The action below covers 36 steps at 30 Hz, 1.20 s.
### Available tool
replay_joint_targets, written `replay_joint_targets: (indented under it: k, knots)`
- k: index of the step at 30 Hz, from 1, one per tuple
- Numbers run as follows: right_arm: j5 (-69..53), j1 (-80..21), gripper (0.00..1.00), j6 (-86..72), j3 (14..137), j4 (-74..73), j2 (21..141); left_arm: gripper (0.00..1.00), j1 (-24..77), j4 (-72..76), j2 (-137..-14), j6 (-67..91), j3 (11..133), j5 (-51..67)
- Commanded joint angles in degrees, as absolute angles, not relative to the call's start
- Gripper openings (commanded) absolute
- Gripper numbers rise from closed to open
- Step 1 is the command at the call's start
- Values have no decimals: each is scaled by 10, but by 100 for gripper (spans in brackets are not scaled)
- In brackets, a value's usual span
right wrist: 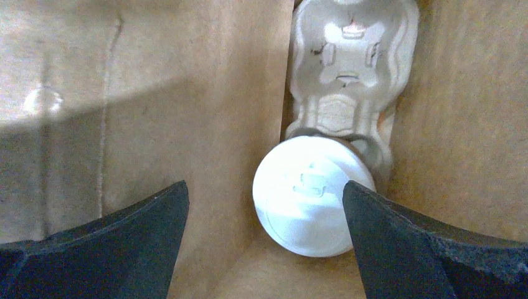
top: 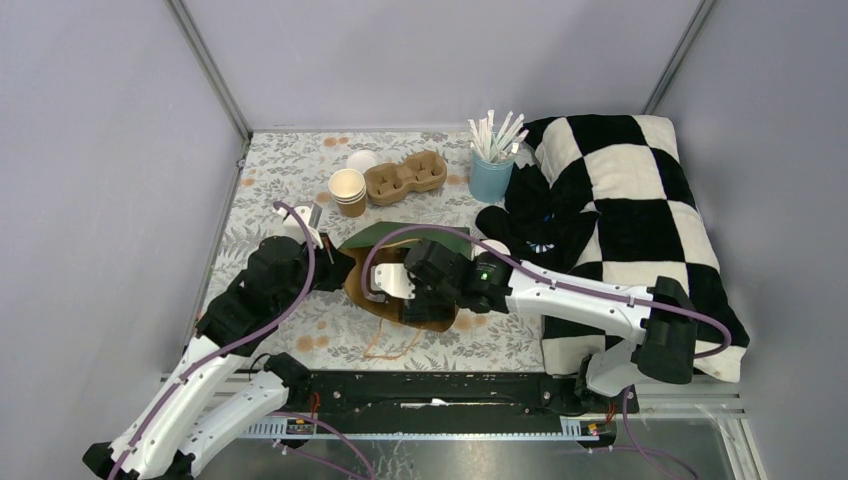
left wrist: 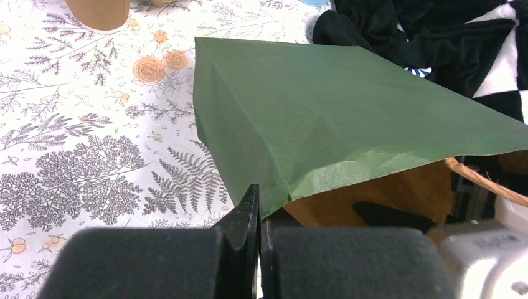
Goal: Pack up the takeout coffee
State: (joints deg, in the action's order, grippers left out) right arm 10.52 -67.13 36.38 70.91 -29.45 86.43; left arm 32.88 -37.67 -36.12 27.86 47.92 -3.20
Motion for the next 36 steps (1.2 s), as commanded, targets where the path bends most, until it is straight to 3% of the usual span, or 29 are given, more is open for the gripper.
replay_joint_targets:
  k: [1,11,18,27,31,33,36]
  knots:
    - [82,-689,100,364,734,-308,851,0,327,-361,-376,292,514,-52]
    - [149,-730,100,294,863,-362,947,0,328,-365,-389,296,523,-39]
    - [223,-767,100,246,971,-447,924,0,328,-395,-388,280,519,-63]
    - [114,-789,100,182,1103,-458,792,0,327,-418,-388,259,532,-97]
    - [326,-788,100,133,1082,-380,729,0,328,-436,-386,257,541,-111]
    - [420,-747,100,126,1064,-390,722,0,328,-446,-379,259,546,-120]
    - [335,-568,100,37,1100,-524,767,0,328,-459,-369,263,553,-129]
